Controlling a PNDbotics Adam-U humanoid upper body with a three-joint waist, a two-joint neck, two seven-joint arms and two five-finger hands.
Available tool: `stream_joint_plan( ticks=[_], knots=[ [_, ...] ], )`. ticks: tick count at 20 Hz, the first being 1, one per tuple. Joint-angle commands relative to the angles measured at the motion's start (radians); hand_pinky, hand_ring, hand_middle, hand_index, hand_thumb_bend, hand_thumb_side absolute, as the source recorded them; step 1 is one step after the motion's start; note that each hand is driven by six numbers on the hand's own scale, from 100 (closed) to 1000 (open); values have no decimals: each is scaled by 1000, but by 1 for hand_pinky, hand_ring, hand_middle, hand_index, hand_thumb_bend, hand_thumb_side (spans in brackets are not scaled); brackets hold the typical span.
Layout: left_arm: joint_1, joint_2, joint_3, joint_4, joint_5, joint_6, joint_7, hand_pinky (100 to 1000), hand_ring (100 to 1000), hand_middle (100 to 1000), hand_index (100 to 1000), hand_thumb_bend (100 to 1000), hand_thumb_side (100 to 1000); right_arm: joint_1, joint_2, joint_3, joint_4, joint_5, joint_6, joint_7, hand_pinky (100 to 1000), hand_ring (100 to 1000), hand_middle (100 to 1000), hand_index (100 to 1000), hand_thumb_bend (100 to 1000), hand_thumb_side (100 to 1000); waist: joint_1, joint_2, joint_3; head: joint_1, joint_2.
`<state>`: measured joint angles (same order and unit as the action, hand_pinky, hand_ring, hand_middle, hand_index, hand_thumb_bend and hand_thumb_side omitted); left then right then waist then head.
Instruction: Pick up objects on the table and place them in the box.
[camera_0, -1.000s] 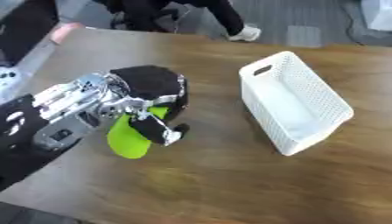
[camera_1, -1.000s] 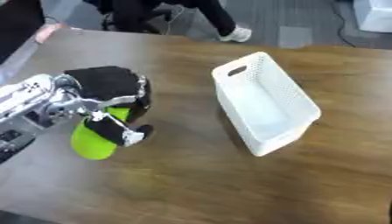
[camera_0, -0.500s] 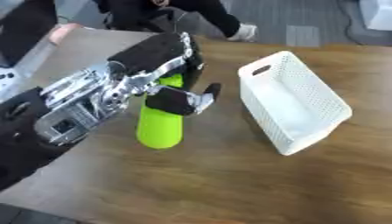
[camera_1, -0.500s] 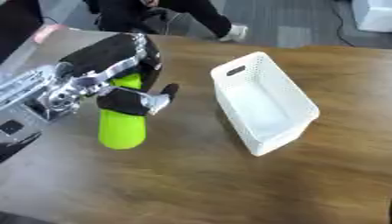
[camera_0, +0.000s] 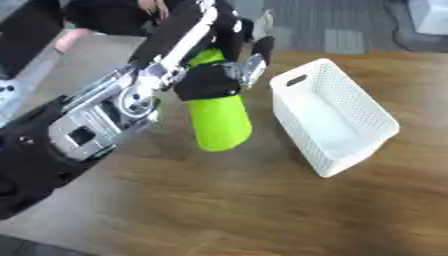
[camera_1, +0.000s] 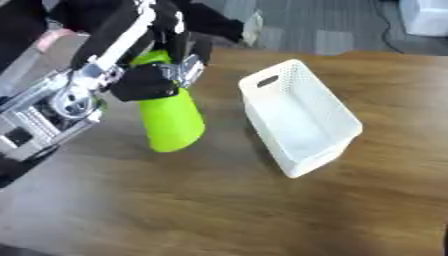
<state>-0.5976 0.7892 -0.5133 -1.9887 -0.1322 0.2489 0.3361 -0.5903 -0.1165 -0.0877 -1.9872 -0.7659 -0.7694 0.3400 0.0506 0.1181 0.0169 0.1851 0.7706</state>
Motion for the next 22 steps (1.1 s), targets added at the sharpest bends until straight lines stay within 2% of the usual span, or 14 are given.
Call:
stream_joint_plan(
  ticks=[1,4,10,15,18,20,22],
  knots=[
    [-22,-7,10,-11,54,-29,91,100,100,100,248,100,672,-25,7,5,-13,3,-78,73,276,320,361,491,100,1000,1,-14,-6,10,-1],
    [-20,-15,3,-11,63,-56,137,100,100,100,245,100,672,-29,17,10,-13,0,-78,72,276,321,363,492,100,1000,0,-9,-12,16,-1],
    [-31,3,-1,-11,-4,-81,129,100,100,100,230,100,672,-36,31,15,-13,-15,-66,76,281,325,370,499,100,1000,1,21,-24,37,-3],
    [-44,28,20,-11,-51,-99,144,100,100,100,225,100,653,-62,25,8,-13,-43,-44,93,287,330,379,508,100,1000,15,82,-60,43,-48],
    [-52,46,41,-11,-64,-107,170,100,100,100,226,100,672,-90,14,7,-13,-61,-37,110,287,329,378,507,100,1000,27,119,-90,44,-92],
    [-61,52,51,-11,-61,-111,187,100,100,100,226,100,672,-105,10,9,-13,-72,-35,123,287,330,379,507,100,1000,36,135,-105,46,-127],
    [-70,54,57,-11,-48,-114,201,100,100,100,228,100,672,-110,10,11,-13,-81,-30,131,287,329,379,507,100,1000,41,141,-113,50,-147]
  ],
)
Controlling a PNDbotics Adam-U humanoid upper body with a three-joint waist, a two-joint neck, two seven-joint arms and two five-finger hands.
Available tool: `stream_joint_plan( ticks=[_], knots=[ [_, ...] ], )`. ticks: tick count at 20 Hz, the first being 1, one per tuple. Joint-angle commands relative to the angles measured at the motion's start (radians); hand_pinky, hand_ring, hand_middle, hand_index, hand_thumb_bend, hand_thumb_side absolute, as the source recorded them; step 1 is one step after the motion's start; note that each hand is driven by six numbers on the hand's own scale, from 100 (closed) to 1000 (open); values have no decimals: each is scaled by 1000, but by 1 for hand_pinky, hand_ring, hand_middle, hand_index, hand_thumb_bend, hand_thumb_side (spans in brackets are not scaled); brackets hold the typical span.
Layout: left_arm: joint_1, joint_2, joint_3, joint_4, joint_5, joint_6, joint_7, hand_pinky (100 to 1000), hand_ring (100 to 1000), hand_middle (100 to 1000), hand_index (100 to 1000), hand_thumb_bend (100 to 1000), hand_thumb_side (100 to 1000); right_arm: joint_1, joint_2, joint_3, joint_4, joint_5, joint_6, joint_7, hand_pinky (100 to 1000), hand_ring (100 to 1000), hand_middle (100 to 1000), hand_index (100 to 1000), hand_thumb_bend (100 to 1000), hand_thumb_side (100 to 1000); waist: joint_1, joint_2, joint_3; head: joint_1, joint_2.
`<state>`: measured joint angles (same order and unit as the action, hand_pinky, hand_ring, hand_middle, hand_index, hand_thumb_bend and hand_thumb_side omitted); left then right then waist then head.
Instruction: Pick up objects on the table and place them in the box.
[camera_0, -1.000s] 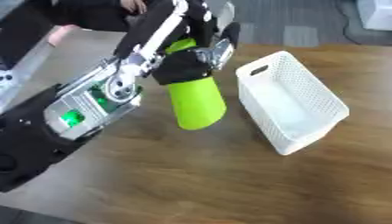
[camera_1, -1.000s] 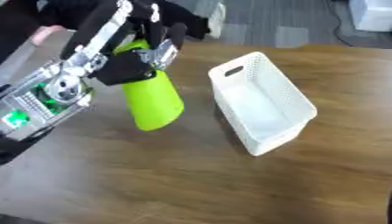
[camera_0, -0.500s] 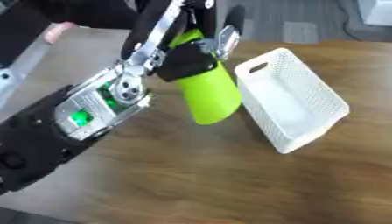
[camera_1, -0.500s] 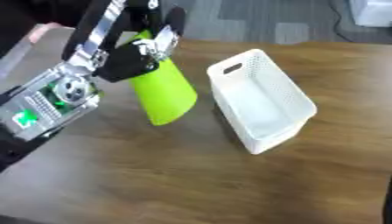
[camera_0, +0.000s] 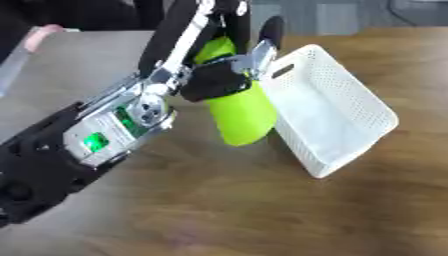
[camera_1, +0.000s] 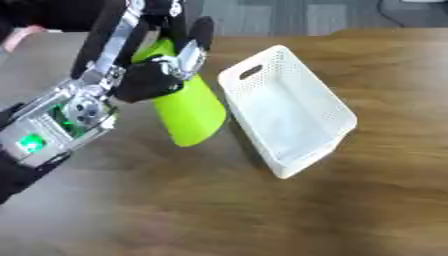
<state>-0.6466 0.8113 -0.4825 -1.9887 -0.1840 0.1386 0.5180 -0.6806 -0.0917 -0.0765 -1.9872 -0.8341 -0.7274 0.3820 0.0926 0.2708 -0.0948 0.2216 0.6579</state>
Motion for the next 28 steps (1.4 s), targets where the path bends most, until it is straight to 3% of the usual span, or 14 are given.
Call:
stream_joint_plan(
  ticks=[1,7,10,16,23,28],
  knots=[
    [-25,31,30,-11,14,-4,26,100,100,100,231,100,672,-21,-13,2,-13,-17,-70,92,287,330,379,508,100,1000,3,-11,-4,20,-42],
    [-47,36,52,-11,53,-21,80,100,100,100,222,100,672,-23,-9,9,-13,-32,-63,105,286,329,379,508,100,1000,17,-9,-24,58,-43],
    [-50,36,59,-11,45,-43,123,100,100,100,213,100,672,-25,-7,14,-13,-37,-61,109,286,329,379,508,100,1000,28,-6,-38,104,-37],
    [-47,45,63,-11,14,-62,145,100,100,100,206,100,644,-39,-4,23,-13,-47,-56,116,285,329,379,508,100,1000,48,9,-61,109,-73],
    [-45,50,69,-11,-25,-68,150,100,100,100,201,100,672,-44,-3,26,-13,-59,-38,126,289,333,385,514,100,1000,62,31,-73,121,-101],
    [-53,50,76,-11,-46,-85,187,100,100,100,194,100,672,-57,-9,30,-13,-76,-20,145,292,335,389,518,100,1000,81,55,-102,177,-121]
  ],
)
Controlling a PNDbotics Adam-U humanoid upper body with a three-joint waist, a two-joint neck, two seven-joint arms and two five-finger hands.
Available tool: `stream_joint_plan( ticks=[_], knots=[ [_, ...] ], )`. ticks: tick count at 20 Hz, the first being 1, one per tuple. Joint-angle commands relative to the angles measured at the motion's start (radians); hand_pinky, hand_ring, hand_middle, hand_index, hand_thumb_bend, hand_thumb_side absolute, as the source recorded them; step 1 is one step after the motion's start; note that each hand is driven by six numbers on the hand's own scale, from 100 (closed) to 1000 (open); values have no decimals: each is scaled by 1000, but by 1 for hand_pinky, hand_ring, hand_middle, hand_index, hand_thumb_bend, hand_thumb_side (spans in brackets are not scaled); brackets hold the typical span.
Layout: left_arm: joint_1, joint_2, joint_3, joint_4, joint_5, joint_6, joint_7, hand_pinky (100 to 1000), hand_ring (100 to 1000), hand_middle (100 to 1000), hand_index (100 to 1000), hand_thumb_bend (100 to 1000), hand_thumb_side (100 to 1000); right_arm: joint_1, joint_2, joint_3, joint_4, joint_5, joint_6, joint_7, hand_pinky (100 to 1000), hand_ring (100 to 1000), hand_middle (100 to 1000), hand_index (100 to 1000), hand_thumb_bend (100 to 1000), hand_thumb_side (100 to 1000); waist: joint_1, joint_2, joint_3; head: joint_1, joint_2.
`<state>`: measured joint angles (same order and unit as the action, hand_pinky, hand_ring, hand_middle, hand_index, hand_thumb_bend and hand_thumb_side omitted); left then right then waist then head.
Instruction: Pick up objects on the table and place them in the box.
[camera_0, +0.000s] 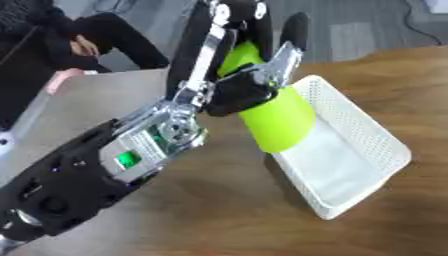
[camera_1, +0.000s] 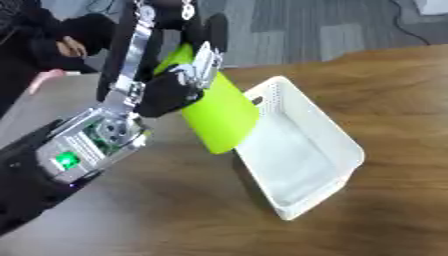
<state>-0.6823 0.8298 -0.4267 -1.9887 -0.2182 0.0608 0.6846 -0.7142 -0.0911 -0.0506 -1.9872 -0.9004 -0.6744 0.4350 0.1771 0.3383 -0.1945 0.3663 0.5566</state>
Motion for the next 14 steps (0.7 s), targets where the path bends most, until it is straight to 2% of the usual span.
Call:
stream_joint_plan(
  ticks=[1,7,11,13,14],
  knots=[
    [-20,32,20,-11,-15,-11,27,100,100,100,193,100,672,-25,-9,3,-13,-14,-68,95,293,336,390,519,100,1000,0,-8,-7,38,-23],
    [-34,32,11,-11,-59,-32,43,100,100,100,184,100,672,-36,-6,-4,-13,-34,-49,108,296,338,396,524,100,1000,13,20,-33,59,-47],
    [-38,32,-11,-11,-177,-49,15,100,100,100,173,100,672,-41,-4,-8,-13,-45,-39,115,298,340,398,527,100,1000,17,36,-45,78,-57],
    [-37,32,-37,-11,-274,-77,-54,100,100,202,222,100,672,-42,-3,-9,-13,-50,-33,118,299,341,400,528,100,1000,19,42,-48,78,-59],
    [-33,38,-53,-11,-333,-93,-118,100,356,489,403,100,465,-42,-3,-10,-13,-52,-31,120,299,341,400,529,100,1000,20,44,-49,74,-60]
  ],
)
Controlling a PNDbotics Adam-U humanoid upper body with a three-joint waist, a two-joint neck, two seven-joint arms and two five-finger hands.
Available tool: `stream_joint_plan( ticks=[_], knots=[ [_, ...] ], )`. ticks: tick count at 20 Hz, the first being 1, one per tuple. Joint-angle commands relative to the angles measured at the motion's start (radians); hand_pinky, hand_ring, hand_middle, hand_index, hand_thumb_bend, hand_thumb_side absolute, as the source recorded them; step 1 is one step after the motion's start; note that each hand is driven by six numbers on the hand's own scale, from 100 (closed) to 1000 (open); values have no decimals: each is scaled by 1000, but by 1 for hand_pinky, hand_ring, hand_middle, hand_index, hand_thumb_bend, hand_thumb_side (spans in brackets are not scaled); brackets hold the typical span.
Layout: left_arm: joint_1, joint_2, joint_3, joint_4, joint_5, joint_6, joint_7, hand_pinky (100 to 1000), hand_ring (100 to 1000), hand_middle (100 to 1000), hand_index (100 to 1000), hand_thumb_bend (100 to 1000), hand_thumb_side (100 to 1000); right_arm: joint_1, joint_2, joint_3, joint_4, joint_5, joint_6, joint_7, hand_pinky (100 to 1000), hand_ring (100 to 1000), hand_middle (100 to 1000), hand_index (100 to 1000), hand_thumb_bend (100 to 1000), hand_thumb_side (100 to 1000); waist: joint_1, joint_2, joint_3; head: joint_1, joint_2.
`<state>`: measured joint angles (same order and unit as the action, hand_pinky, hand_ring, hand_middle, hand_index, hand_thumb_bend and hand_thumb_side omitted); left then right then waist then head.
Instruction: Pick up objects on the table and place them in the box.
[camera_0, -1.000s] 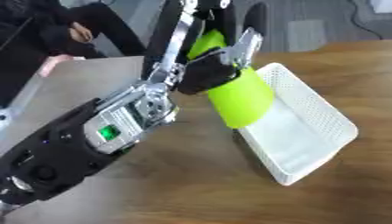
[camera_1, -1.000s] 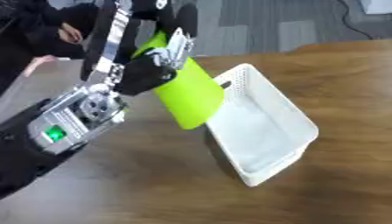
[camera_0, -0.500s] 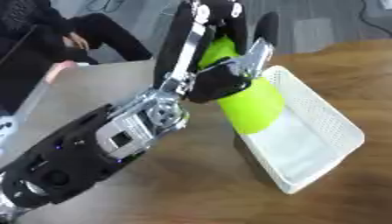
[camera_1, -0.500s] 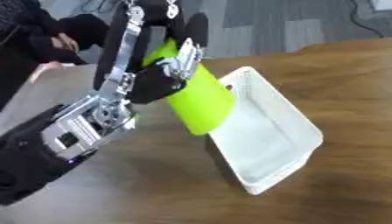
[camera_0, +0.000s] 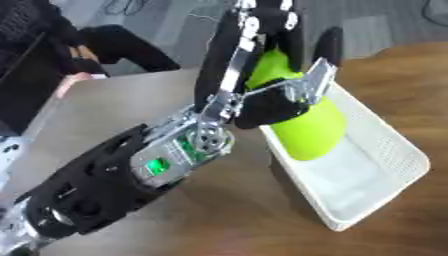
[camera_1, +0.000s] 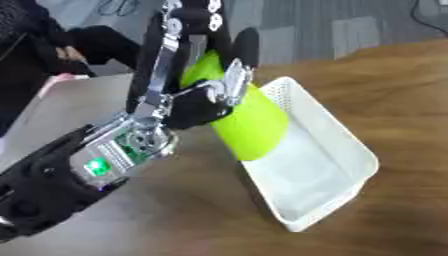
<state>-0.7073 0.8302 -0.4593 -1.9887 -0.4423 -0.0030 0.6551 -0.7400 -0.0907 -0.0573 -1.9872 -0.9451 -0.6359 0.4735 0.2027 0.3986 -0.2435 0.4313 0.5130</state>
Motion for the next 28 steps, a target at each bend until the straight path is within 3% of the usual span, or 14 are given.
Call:
stream_joint_plan(
  ticks=[1,2,3,4,5,6,7,8,9,11,17,21,23,28],
  knots=[
    [-4,44,-38,-11,-187,-42,-192,288,488,619,494,100,283,-17,-3,-3,-13,-10,-66,83,299,341,400,529,100,1000,-5,-15,-1,6,-17],
    [-1,47,-51,-11,-270,-52,-312,461,588,724,583,100,273,-17,-3,-3,-13,-12,-64,84,299,341,400,529,100,1000,-5,-14,-2,4,-18],
    [-2,40,-55,-11,-336,-57,-413,385,538,674,536,100,264,-18,-3,-4,-13,-14,-63,86,299,341,400,529,100,1000,-6,-14,-2,3,-18],
    [0,38,-62,-11,-383,-63,-495,693,782,881,738,100,428,-18,-3,-4,-13,-15,-62,88,299,341,400,528,100,1000,-6,-13,-2,1,-20],
    [3,36,-71,-11,-429,-72,-586,759,827,911,772,109,480,-18,-3,-3,-13,-17,-62,89,299,341,400,528,100,1000,-7,-13,-2,0,-21],
    [5,32,-76,-11,-463,-77,-659,856,896,962,830,183,568,-18,-3,-4,-13,-19,-61,91,299,340,400,528,100,1000,-8,-13,-3,0,-21],
    [4,27,-77,-11,-483,-79,-711,827,874,946,808,157,529,-17,-4,-4,-13,-21,-61,93,299,341,400,528,100,1000,-9,-13,-2,-1,-21],
    [6,24,-77,-11,-493,-77,-747,894,937,993,872,206,661,-17,-4,-4,-13,-22,-60,94,299,340,399,527,100,1000,-10,-15,-2,-2,-21],
    [7,22,-76,-11,-493,-73,-771,894,931,988,863,216,636,-16,-5,-3,-13,-24,-60,95,299,340,399,528,100,1000,-10,-16,-1,-3,-21],
    [6,20,-69,-11,-479,-62,-786,908,968,1000,880,206,706,-14,-6,-2,-13,-25,-60,97,298,339,398,526,100,1000,-12,-22,4,-5,-21],
    [-3,26,-30,-11,-368,-21,-712,906,979,1000,896,140,730,2,-11,1,-13,-20,-63,94,297,338,395,523,100,1000,-22,-49,36,-26,-15],
    [-11,13,7,-11,-189,-28,-561,917,966,1000,931,100,744,26,-15,5,-13,-11,-81,86,289,331,383,512,100,1000,-42,-95,88,-60,-11],
    [-13,-2,28,-11,-65,-95,-450,904,950,997,931,100,718,43,-15,5,-13,-2,-96,77,286,329,379,508,100,1000,-57,-128,131,-86,2],
    [67,-22,107,-11,144,-364,-262,877,930,977,919,100,676,79,-14,11,-13,31,-127,46,281,325,372,501,100,1000,-82,-191,205,-154,29]
  ],
)
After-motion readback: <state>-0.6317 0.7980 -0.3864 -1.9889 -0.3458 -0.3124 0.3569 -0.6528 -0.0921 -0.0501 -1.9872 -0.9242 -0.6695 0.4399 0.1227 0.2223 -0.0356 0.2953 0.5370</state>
